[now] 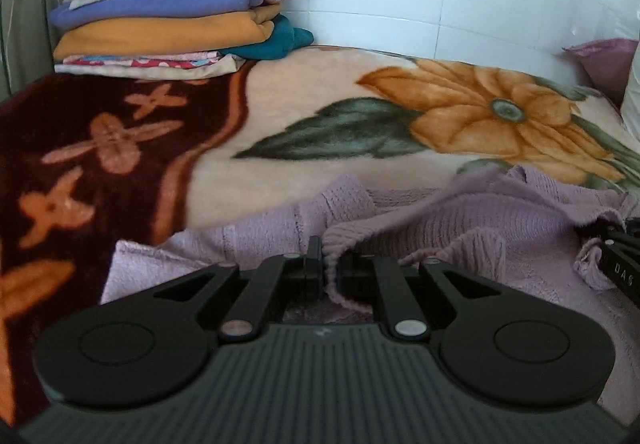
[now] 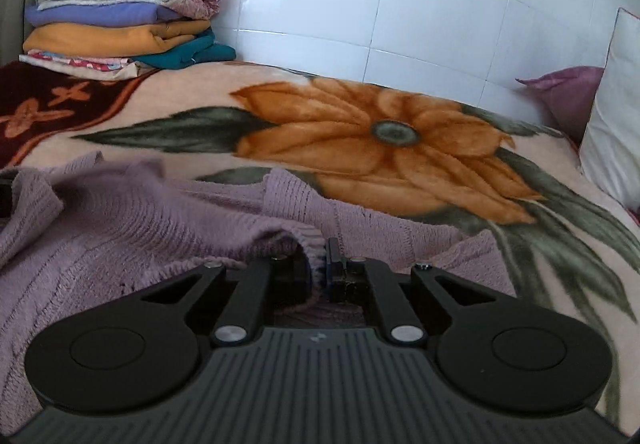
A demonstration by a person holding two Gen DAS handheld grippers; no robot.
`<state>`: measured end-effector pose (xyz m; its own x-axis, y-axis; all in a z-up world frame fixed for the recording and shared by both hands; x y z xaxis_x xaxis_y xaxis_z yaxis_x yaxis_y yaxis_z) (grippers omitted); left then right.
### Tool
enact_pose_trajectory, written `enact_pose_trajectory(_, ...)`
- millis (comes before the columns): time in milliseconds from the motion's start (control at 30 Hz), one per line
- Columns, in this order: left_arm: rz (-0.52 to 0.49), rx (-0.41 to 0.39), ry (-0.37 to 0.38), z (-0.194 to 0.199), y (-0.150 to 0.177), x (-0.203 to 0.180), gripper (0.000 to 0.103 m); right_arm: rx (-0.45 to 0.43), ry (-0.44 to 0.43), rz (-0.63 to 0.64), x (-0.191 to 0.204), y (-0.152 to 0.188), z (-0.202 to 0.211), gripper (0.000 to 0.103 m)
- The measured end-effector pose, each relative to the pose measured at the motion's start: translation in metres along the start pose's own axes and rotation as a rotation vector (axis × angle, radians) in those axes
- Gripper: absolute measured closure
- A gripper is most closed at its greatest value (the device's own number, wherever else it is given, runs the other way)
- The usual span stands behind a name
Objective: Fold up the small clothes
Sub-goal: 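Lift the hem with both grippers and fold it toward the collar, then open both grippers and release the folded hem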
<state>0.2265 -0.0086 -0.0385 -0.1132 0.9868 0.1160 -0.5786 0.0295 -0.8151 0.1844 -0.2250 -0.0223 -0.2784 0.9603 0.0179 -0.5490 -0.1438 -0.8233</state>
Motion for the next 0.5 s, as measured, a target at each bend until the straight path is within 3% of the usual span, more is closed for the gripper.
enact_pose_trajectory(133, -0.002, 0.014, 0.001, 0.011, -0.004, 0.002, 0.093, -0.004, -0.026, -0.043, 0.0, -0.003, 0.014, 0.084)
enact_pose_trajectory(267, 0.03, 0.044, 0.042, 0.031, -0.006, 0.008, 0.092, -0.024, -0.053, -0.1, 0.002, -0.009, 0.048, 0.055)
enact_pose_trajectory(300, 0.039, 0.05, 0.052, 0.038, -0.006, 0.01, 0.091, -0.033, -0.06, -0.107, 0.003, -0.01, 0.058, 0.052)
enact_pose_trajectory(367, 0.049, 0.06, 0.069, 0.051, -0.005, 0.013, 0.083, -0.044, -0.07, -0.111, 0.007, -0.012, 0.077, 0.045)
enact_pose_trajectory(433, 0.053, 0.056, 0.078, 0.067, -0.004, 0.017, 0.066, -0.051, -0.078, -0.1, 0.014, -0.013, 0.097, 0.04)
enact_pose_trajectory(500, 0.041, 0.044, 0.084, 0.084, -0.003, 0.02, 0.065, -0.061, -0.085, -0.074, 0.02, -0.014, 0.116, 0.036)
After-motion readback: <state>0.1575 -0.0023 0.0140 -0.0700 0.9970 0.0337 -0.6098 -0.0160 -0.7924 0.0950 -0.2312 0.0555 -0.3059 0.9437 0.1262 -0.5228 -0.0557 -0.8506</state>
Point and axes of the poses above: each gripper's, at about its wrist camera, not at the fingertips, and z roughly against the way its jaws point, x to its left, y to its underside, the point moved 9 cm from there along -z, roughly the way its jaws point, and after that the axes turned 14 degrees about -y, right-handed, at the moved point
